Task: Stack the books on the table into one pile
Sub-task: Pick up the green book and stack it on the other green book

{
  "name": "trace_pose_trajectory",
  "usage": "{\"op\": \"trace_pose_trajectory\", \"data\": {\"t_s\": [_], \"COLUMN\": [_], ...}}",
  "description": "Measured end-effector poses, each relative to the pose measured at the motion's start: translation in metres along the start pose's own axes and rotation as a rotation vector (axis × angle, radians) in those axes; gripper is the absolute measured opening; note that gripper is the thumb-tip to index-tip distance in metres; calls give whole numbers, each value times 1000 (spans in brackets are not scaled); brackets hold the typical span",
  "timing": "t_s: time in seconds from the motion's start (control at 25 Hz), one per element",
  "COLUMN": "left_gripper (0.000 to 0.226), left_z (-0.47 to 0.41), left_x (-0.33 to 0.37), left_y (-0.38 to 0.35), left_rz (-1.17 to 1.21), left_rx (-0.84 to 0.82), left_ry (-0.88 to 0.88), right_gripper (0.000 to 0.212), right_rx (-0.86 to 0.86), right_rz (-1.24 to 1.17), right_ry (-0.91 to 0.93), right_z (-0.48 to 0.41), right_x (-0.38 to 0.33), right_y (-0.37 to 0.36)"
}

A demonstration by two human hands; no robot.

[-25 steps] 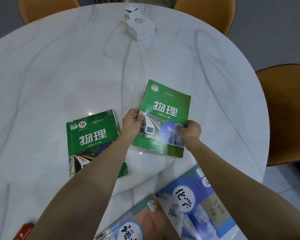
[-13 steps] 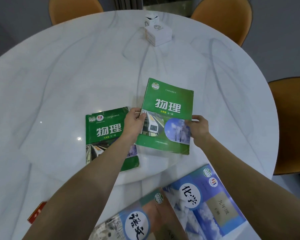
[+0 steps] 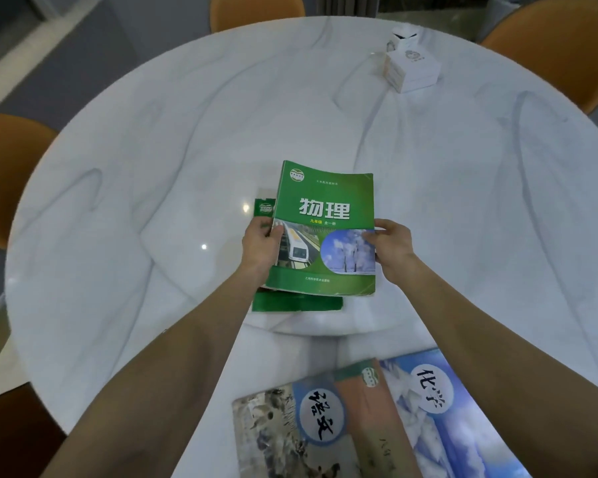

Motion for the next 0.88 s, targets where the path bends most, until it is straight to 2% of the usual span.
{"op": "trace_pose_trajectory", "data": {"t_s": [0.2, 0.52, 0.72, 0.88], "left_gripper": [35, 34, 25, 27], "left_z": [1, 2, 0, -7], "left_x": [-21, -47, -50, -50], "left_y": [23, 25, 24, 26], "left_rz": [2, -141, -417, -731], "left_rx": [23, 49, 54, 55], "left_ry": [30, 6, -110, -92], "right_gripper": [31, 32, 28, 26], "right_rx": [-37, 6, 46, 48], "right_rz": [89, 224, 431, 546], "right_ry": [18, 27, 125, 150], "right_z": [-1, -5, -5, -9], "right_x": [16, 39, 43, 45], "right_y": [-31, -44, -47, -50]}}
Point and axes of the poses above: each hand's wrist, its own z-axis away from the middle knuckle, its own y-axis out of the back of the hand, x = y × z, the point moved 1 cm from there along -z, towards the middle knuckle, and after that the axes turned 8 degrees about -z, right-handed, at the moved point
